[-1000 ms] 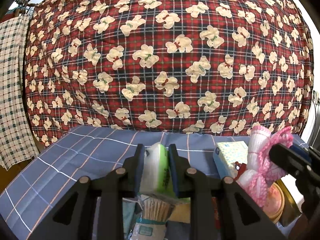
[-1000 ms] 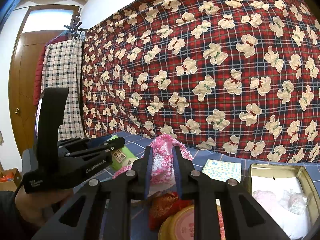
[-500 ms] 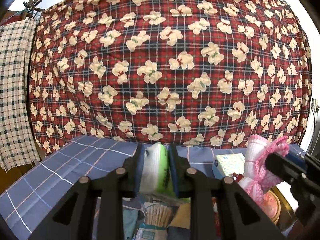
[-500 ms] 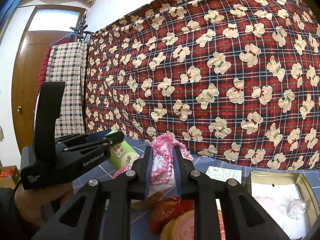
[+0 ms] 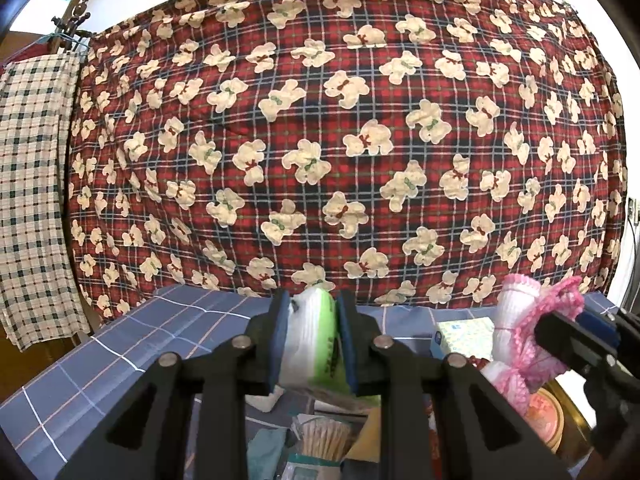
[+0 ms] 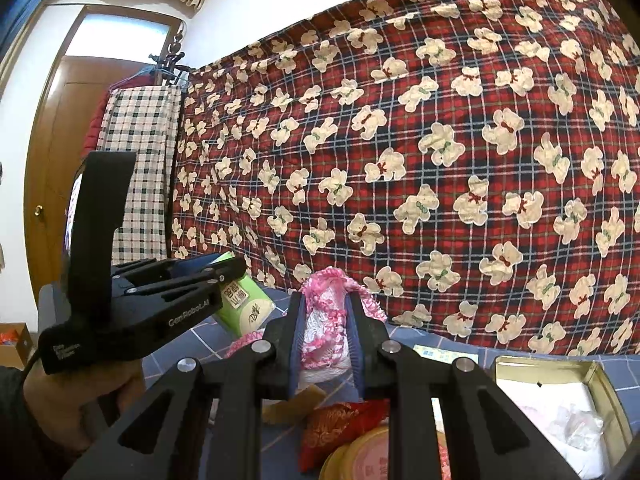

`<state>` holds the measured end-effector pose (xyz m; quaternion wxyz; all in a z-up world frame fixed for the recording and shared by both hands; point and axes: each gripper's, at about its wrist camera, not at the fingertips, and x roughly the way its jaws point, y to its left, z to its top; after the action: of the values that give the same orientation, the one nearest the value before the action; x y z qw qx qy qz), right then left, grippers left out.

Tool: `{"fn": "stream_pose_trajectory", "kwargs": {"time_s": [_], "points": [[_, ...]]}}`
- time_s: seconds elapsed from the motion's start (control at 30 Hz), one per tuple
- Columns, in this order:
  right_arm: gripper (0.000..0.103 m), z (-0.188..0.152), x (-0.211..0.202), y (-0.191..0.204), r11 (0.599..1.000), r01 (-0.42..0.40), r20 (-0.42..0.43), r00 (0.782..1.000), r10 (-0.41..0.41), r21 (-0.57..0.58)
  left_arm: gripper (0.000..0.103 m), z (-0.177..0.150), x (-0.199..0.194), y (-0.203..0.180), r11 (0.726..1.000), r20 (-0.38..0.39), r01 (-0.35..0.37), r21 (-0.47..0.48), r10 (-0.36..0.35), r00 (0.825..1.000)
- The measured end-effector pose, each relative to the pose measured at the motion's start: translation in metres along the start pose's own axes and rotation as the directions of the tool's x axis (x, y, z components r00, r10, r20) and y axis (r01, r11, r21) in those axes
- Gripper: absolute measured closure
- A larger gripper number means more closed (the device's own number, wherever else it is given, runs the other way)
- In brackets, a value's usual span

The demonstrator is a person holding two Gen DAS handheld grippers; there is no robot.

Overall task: Organize soft objects
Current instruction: 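Close left tool on the green box and lift while right tool holds the pink pouch, then carry the green box and pink pouch over the gold tin tray with both tools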

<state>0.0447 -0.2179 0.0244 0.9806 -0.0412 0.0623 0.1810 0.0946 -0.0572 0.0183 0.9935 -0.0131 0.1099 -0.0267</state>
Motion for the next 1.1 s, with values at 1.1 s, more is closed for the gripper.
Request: {"fn": "stream_pose_trajectory", "kwargs": {"time_s": [1.1], "points": [[0.081, 0.007, -0.011, -0.004, 0.999, 0.043, 0.046, 0.998, -0.043, -0.011, 0.081, 0.035, 0.003, -0.032, 0.995, 0.036, 0.101, -0.010, -0.100, 0.994]]}}
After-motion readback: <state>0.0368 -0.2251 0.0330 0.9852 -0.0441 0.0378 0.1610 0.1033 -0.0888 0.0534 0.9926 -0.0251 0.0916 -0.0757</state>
